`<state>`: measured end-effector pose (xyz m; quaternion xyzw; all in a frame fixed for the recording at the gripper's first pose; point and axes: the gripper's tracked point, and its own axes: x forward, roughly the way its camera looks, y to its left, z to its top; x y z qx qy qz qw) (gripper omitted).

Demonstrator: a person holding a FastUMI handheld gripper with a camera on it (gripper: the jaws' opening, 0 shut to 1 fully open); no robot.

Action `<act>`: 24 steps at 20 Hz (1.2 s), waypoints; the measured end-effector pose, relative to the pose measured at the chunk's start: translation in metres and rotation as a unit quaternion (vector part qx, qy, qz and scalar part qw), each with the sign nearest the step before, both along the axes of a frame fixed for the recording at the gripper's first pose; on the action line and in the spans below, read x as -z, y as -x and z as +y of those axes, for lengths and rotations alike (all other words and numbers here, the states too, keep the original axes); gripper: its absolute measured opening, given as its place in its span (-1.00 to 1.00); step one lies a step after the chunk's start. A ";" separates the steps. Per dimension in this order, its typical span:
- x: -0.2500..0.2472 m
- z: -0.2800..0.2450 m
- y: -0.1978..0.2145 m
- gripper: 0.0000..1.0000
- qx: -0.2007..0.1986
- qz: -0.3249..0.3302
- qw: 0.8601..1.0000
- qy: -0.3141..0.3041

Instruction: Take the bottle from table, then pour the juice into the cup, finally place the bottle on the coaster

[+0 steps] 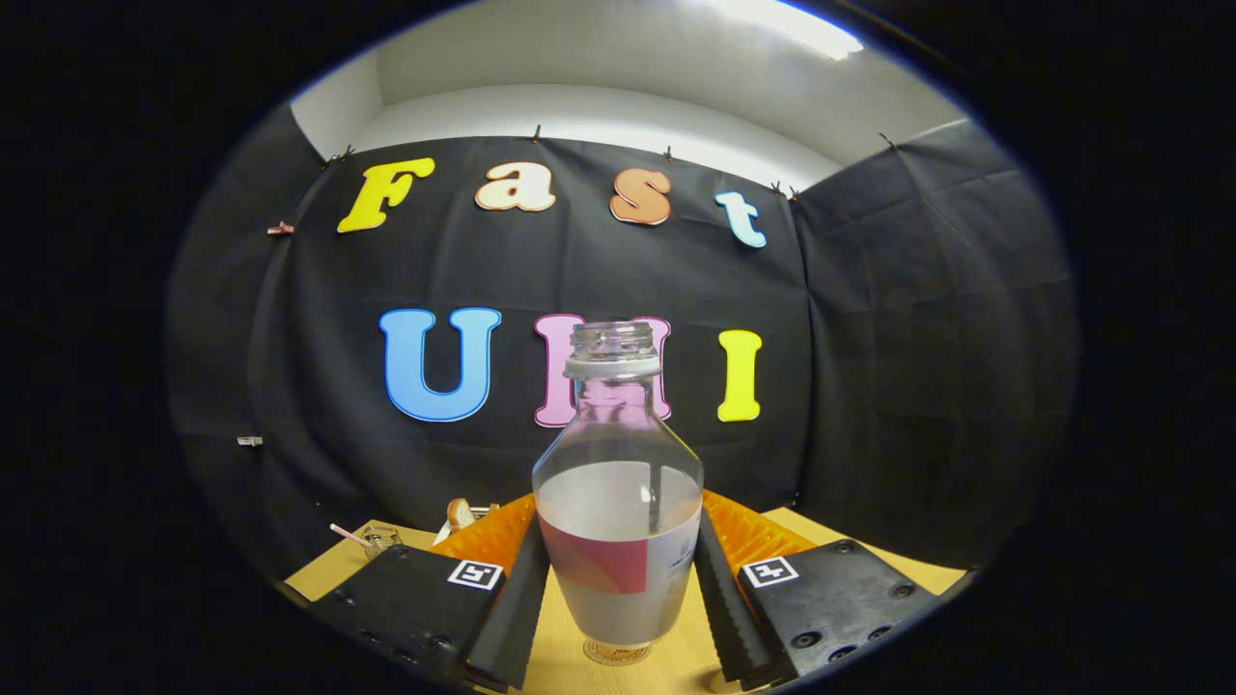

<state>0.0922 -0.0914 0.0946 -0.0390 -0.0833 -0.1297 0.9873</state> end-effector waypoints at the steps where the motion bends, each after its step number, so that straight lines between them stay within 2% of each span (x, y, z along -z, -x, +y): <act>1: 0.000 0.005 -0.006 0.49 -0.005 -0.003 1.000 0.007; 6: 0.034 0.016 -0.041 0.50 -0.013 0.008 1.000 -0.025; 10: 0.069 0.010 -0.059 0.50 0.008 0.019 0.999 -0.027; 13: 0.097 0.012 -0.073 0.52 0.001 0.029 0.999 -0.028; 18: 0.144 0.002 -0.090 0.53 0.023 0.060 0.998 -0.025; 24: 0.178 -0.006 -0.111 0.53 0.055 0.068 0.996 -0.026</act>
